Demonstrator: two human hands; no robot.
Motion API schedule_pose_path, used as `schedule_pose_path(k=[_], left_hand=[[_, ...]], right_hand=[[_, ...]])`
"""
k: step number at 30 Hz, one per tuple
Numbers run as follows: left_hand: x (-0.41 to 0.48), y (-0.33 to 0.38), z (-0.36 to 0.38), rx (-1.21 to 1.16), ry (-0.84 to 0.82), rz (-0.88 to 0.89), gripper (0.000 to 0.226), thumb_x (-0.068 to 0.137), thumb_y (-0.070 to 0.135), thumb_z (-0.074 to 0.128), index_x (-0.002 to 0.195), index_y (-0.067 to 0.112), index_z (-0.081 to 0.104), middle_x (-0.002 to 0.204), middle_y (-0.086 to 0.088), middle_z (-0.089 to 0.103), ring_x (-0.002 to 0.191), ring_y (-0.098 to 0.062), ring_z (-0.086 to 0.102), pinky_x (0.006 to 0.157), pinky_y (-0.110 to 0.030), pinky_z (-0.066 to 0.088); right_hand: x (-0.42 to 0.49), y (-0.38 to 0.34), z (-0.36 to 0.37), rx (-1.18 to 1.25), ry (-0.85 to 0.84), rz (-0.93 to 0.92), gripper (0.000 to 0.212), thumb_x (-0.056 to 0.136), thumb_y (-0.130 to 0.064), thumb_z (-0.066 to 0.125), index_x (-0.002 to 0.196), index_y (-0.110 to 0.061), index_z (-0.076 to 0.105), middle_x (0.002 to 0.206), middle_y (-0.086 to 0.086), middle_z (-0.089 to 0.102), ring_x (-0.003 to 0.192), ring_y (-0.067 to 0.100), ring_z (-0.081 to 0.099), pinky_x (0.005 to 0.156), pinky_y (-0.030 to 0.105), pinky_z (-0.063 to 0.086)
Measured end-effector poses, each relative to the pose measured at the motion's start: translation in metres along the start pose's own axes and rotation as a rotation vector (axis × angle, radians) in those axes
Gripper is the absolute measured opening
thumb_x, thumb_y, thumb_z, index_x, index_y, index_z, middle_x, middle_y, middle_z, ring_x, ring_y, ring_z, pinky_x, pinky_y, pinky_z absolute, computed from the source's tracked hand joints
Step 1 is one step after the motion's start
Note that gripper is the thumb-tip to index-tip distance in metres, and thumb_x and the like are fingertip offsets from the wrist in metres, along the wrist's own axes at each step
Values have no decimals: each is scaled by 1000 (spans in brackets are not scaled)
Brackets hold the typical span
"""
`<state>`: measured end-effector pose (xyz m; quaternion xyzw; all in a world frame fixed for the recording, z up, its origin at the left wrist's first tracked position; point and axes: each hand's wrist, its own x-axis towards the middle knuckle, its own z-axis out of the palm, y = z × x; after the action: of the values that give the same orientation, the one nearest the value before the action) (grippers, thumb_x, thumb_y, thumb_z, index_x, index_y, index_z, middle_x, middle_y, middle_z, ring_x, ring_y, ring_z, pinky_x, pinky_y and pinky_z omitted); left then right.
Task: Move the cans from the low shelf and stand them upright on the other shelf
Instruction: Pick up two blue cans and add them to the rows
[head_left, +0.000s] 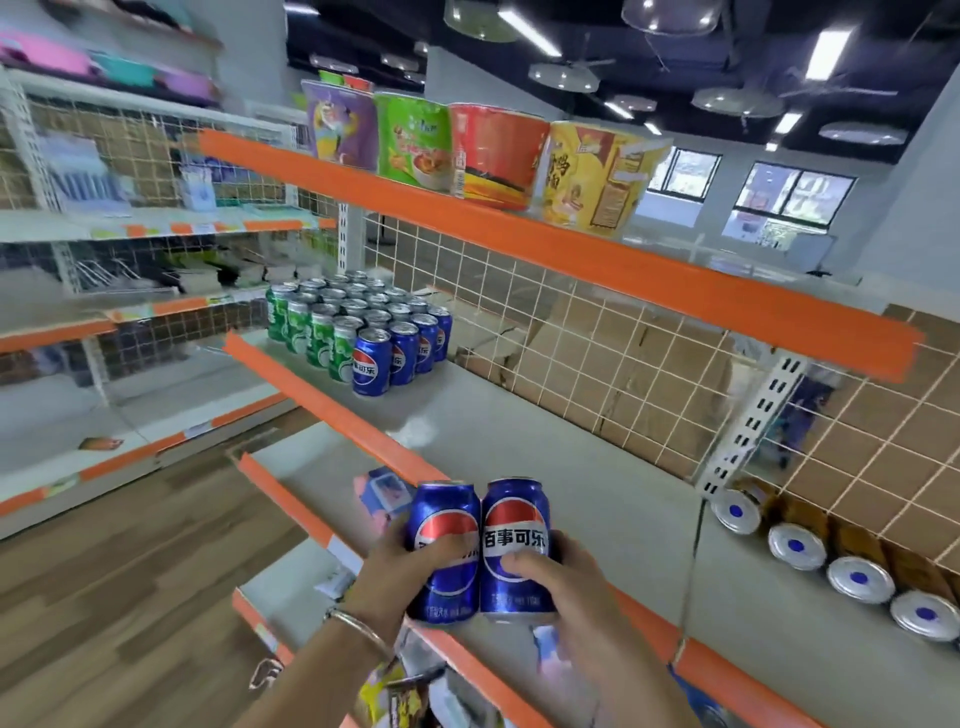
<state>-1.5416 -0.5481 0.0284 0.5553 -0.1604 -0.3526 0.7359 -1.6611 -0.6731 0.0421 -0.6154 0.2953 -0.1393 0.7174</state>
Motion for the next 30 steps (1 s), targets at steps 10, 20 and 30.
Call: schedule_pose_path(k=[10,20,30], left_hand=[[141,24,-19,116,49,146,82,33,27,87,109,9,63,96,-9,73,84,-17,69,78,-29,57],[239,29,-57,97,31,139,83,32,22,86,110,12,62,100,-11,73,85,-18,68,79,-30,55],[305,20,-86,223,-52,270,61,47,11,87,102,16,60,86,6,73,78,1,66,70,-13,50]], right_hand=[[143,-37,4,-4,-52,-168,53,52,4,76,104,0,62,94,24,69,82,35,69,71,43,57],[262,-3,35,67,138,-254,68,42,-13,86,104,2,62,96,30,68,90,45,65,81,56,53],[333,9,56,-233,331,-393,70,71,-7,75,128,-28,40,113,-11,64,102,4,63,88,22,49]])
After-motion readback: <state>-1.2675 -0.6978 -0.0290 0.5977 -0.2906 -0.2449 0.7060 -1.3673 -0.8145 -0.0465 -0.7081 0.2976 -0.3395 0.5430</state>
